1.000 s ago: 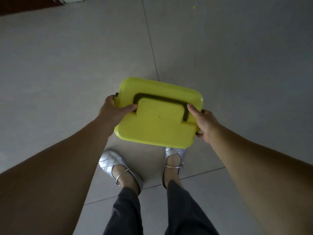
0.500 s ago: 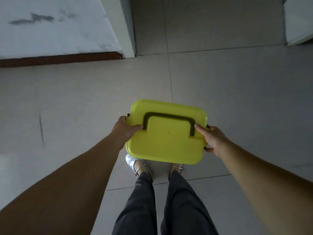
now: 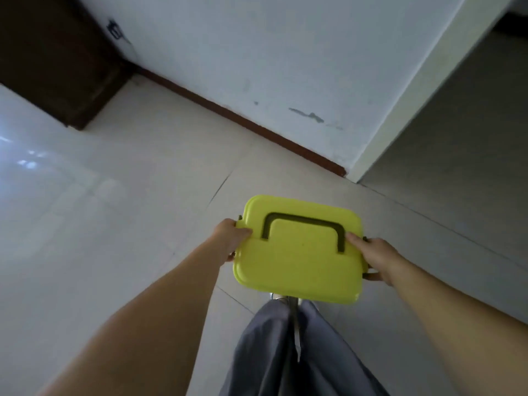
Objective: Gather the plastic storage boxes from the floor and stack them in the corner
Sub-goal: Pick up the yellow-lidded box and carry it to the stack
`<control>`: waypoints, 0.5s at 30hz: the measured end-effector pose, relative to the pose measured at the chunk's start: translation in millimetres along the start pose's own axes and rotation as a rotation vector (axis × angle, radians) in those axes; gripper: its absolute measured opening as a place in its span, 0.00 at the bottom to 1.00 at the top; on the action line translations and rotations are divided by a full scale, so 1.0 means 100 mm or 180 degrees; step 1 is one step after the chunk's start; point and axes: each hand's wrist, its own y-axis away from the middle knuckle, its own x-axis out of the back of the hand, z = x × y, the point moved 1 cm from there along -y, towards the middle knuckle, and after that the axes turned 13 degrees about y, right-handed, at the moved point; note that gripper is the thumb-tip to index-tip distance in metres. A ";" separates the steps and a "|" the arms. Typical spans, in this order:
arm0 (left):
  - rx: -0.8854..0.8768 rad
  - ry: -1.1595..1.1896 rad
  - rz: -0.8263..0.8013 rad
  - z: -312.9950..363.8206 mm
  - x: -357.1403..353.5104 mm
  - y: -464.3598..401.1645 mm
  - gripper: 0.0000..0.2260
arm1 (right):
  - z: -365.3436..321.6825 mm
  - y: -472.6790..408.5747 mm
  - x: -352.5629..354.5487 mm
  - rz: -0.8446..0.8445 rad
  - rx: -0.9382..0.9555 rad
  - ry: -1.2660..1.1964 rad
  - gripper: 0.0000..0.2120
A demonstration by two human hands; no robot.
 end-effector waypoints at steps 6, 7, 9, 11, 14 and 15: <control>0.0152 0.1011 0.0429 -0.60 1.08 0.41 0.16 | -0.95 0.42 -0.73 -0.0265 0.0723 0.0970 0.29; 0.0161 0.1310 0.0559 -0.78 1.36 0.51 0.18 | -1.17 0.53 -1.02 -0.0364 0.0859 0.1250 0.28; 0.0207 0.1426 0.0596 -0.85 1.47 0.56 0.21 | -1.33 0.61 -1.15 -0.0369 0.0893 0.1413 0.28; 0.0273 0.1743 0.0683 -1.10 1.81 0.65 0.21 | -1.57 0.75 -1.55 -0.0427 0.0982 0.1802 0.29; 0.0346 0.2076 0.0811 -1.47 2.36 0.72 0.21 | -1.94 1.01 -2.24 -0.0485 0.1203 0.2238 0.31; 0.0353 0.2133 0.0887 -1.62 2.57 0.74 0.21 | -2.05 1.12 -2.51 -0.0509 0.1252 0.2357 0.31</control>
